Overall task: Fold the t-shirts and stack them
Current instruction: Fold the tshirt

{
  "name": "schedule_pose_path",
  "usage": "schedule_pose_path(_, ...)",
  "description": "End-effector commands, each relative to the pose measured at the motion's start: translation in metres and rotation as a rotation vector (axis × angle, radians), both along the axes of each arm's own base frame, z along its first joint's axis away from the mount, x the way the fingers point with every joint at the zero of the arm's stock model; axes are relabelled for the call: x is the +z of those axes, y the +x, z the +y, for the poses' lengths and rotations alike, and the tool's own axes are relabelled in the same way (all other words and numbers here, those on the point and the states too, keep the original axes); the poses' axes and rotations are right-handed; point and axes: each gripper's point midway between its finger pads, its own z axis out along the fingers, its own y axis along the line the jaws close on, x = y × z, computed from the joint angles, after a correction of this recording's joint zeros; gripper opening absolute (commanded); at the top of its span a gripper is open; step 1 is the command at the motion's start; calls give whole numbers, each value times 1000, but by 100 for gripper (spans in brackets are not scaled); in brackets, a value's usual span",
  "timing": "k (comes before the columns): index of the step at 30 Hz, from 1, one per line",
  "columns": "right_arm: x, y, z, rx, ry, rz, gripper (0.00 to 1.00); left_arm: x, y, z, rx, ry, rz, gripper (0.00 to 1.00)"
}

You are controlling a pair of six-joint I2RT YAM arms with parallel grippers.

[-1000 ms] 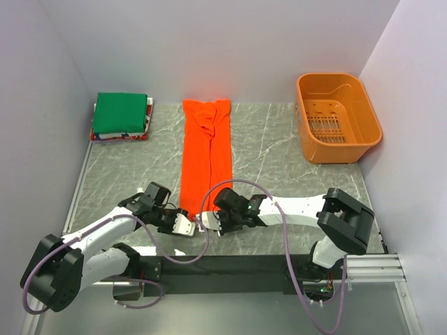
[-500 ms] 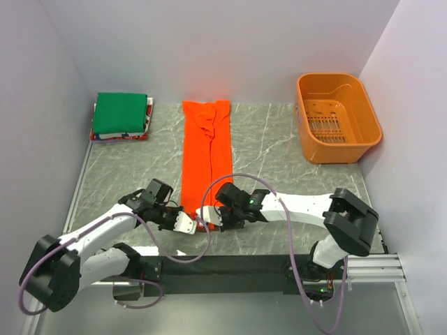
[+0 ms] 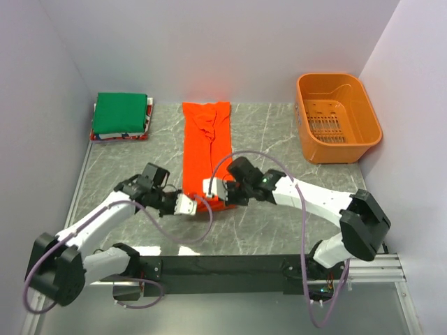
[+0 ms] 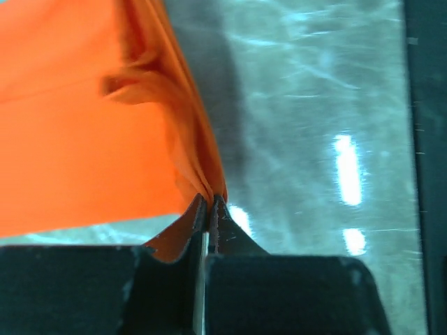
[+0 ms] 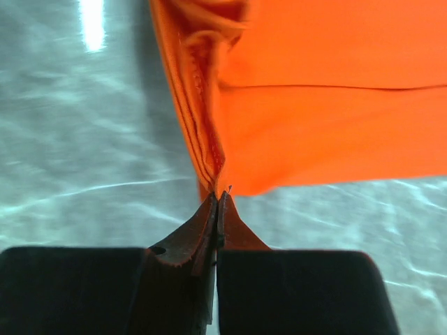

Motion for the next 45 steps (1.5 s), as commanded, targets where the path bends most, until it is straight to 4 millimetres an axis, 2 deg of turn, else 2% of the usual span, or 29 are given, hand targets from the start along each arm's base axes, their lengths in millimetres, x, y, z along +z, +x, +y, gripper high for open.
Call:
schedule_pose_path(1, 23, 32, 10, 32, 34, -63, 0, 28, 42, -12, 22, -70, -64, 1)
schedule_pose_path(2, 26, 42, 8, 36, 33, -81, 0, 29, 50, -12, 24, -72, -72, 1)
schedule_pose_path(3, 28, 50, 11, 38, 34, -90, 0, 39, 67, -13, 41, -89, -103, 1)
schedule_pose_path(5, 30, 66, 10, 40, 37, -103, 0, 33, 85, -14, 52, -80, -86, 1)
schedule_pose_path(6, 30, 75, 14, 41, 34, -102, 0, 44, 104, -14, 68, -93, -121, 1)
schedule_pose_path(7, 31, 82, 14, 40, 34, -104, 0, 36, 114, -15, 72, -85, -100, 1)
schedule_pose_path(8, 31, 89, 14, 45, 32, -112, 0, 37, 124, -15, 70, -83, -116, 1)
schedule_pose_path(9, 32, 106, 14, 28, 33, -121, 0, 45, 140, -15, 77, -89, -147, 1)
schedule_pose_path(10, 33, 115, 13, 24, 34, -126, 0, 37, 151, -15, 77, -86, -139, 1)
schedule_pose_path(13, 35, 153, 12, 0, 36, -143, 0, 34, 186, -13, 79, -80, -166, 1)
schedule_pose_path(14, 48, 169, 15, -3, 54, -180, 0, 35, 196, -13, 79, -83, -176, 1)
schedule_pose_path(15, 37, 177, 14, -3, 39, -157, 0, 34, 212, -11, 90, -88, -180, 1)
schedule_pose_path(16, 38, 190, 9, -17, 37, -164, 0, 34, 220, -10, 93, -88, -180, 1)
schedule_pose_path(20, 36, 233, 11, -10, 35, -186, 0, 33, 256, -8, 109, -96, -188, 1)
schedule_pose_path(24, 30, 259, 14, -3, 34, -192, 0, 29, 293, -5, 133, -97, -207, 1)
schedule_pose_path(26, 33, 273, 16, -4, 44, -216, 0, 26, 303, -3, 145, -97, -203, 1)
schedule_pose_path(27, 24, 276, 16, -5, 40, -207, 0, 21, 311, -2, 154, -91, -201, 1)
schedule_pose_path(30, 19, 292, 20, -23, 50, -248, 0, 13, 324, 0, 175, -82, -200, 1)
schedule_pose_path(36, 27, 312, 29, -66, 102, -310, 2, 5, 335, 10, 242, -68, -191, 1)
schedule_pose_path(38, 26, 312, 33, -75, 116, -310, 11, 2, 336, 14, 262, -60, -191, 3)
schedule_pose_path(39, 25, 314, 34, -85, 115, -316, 12, 4, 336, 15, 271, -61, -193, 3)
schedule_pose_path(41, 26, 316, 37, -107, 132, -325, 19, 3, 338, 19, 311, -64, -193, 8)
schedule_pose_path(42, 25, 317, 37, -124, 133, -331, 33, 4, 338, 20, 322, -62, -203, 16)
schedule_pose_path(44, 30, 320, 37, -159, 149, -358, 46, 4, 341, 25, 368, -61, -213, 31)
schedule_pose_path(45, 33, 322, 35, -178, 150, -373, 51, 9, 340, 27, 381, -61, -212, 32)
